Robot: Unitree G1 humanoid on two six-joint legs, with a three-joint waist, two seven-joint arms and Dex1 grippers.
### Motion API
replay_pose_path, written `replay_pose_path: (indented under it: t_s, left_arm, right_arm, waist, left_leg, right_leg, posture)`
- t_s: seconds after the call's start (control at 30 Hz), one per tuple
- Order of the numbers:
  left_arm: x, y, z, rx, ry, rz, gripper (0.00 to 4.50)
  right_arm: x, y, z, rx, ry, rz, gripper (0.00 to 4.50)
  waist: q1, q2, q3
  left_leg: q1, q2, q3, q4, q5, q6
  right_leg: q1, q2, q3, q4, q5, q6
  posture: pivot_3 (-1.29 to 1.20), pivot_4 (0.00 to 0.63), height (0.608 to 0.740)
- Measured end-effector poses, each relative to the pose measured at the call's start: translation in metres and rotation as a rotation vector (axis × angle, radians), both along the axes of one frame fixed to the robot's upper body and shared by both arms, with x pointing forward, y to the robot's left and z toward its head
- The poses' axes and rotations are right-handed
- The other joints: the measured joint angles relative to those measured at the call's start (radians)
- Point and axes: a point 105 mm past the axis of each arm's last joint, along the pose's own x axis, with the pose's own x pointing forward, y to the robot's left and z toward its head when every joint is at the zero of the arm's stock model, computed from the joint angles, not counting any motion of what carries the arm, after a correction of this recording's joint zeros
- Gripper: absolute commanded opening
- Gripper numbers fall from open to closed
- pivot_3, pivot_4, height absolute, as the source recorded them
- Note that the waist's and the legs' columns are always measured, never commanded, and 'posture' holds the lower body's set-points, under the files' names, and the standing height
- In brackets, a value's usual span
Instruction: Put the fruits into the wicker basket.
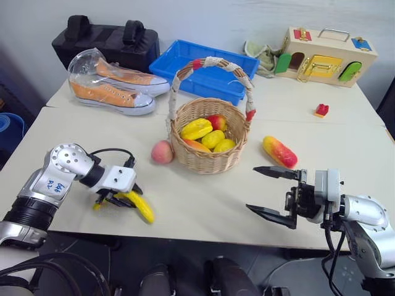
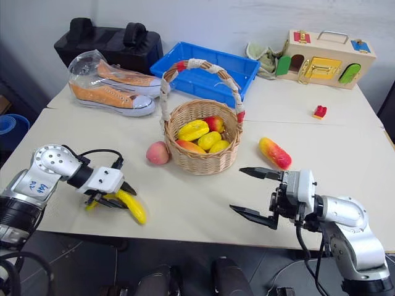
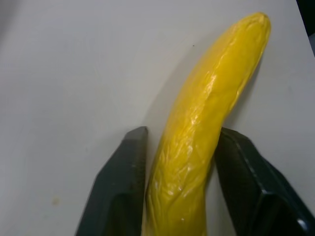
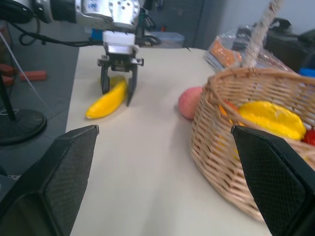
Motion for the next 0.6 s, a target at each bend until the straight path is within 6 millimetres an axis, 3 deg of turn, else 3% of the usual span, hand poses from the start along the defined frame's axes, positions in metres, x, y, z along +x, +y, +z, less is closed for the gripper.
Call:
replay_pose_path:
  t_s: [0.07, 0.17, 0.23, 0.33, 0.4, 0.43, 0.6]
  left_arm:
    - [-0.001, -0.001, 0.001, -0.030, 0.011, 0.014, 0.69]
    - [-0.003, -0.004, 0.012, -0.143, 0.033, 0.062, 0.69]
    - [-0.008, -0.014, 0.037, -0.338, 0.079, 0.105, 0.69]
    - [-0.018, -0.031, 0.098, -0.662, 0.159, 0.140, 0.69]
    - [-0.009, -0.044, 0.132, -0.793, 0.116, 0.213, 0.69]
    - [-0.004, -0.049, 0.138, -0.822, 0.100, 0.246, 0.69]
    - [0.041, -0.099, 0.145, -0.981, 0.140, 0.470, 0.69]
  right_arm:
    - [0.000, -0.005, 0.000, -0.003, -0.011, -0.029, 4.50]
    - [0.001, -0.014, -0.001, -0.001, -0.011, -0.078, 4.50]
    - [0.001, -0.020, -0.002, 0.012, -0.008, -0.124, 4.50]
    - [0.004, -0.028, 0.000, 0.086, -0.003, -0.205, 4.50]
    - [0.008, -0.033, 0.005, 0.155, -0.005, -0.273, 4.50]
    - [0.008, -0.033, 0.007, 0.174, -0.012, -0.285, 4.50]
    - [0.010, -0.037, 0.009, 0.207, -0.022, -0.340, 4.50]
  waist:
    - [0.000, 0.000, 0.000]
    - [-0.002, 0.000, 0.000]
    - [-0.002, 0.000, 0.000]
    - [-0.002, 0.000, 0.000]
    - [0.001, 0.000, 0.000]
    - [0.002, 0.001, 0.000]
    - [0.017, 0.000, 0.000]
  left_leg:
    - [0.000, 0.000, 0.000, 0.000, 0.000, 0.000]
    - [0.001, 0.000, -0.001, 0.000, 0.001, -0.001]
    - [0.001, 0.000, -0.002, 0.000, 0.001, -0.001]
    - [0.000, 0.000, -0.006, 0.000, 0.002, -0.003]
    - [0.001, -0.001, -0.009, 0.001, 0.003, -0.002]
    - [0.002, -0.002, -0.010, 0.000, 0.003, -0.002]
    - [0.002, -0.005, -0.013, 0.001, 0.003, -0.001]
  right_leg:
    - [0.000, 0.000, 0.000, 0.001, 0.000, 0.000]
    - [0.000, 0.000, 0.000, 0.002, 0.000, 0.000]
    - [0.000, 0.000, -0.001, 0.003, 0.000, 0.000]
    - [0.001, 0.000, -0.004, 0.004, 0.000, 0.000]
    - [0.003, 0.000, -0.005, 0.004, 0.000, 0.000]
    - [0.004, 0.000, -0.005, 0.004, 0.000, 0.001]
    - [0.007, -0.001, -0.005, 0.003, -0.001, 0.002]
  posture:
    - [0.00, 0.150, 0.740]
    - [0.00, 0.150, 0.740]
    - [0.00, 0.150, 0.740]
    - [0.00, 0.150, 0.740]
    - [0.00, 0.150, 0.740]
    - [0.00, 0.150, 0.740]
    - [0.00, 0.150, 0.740]
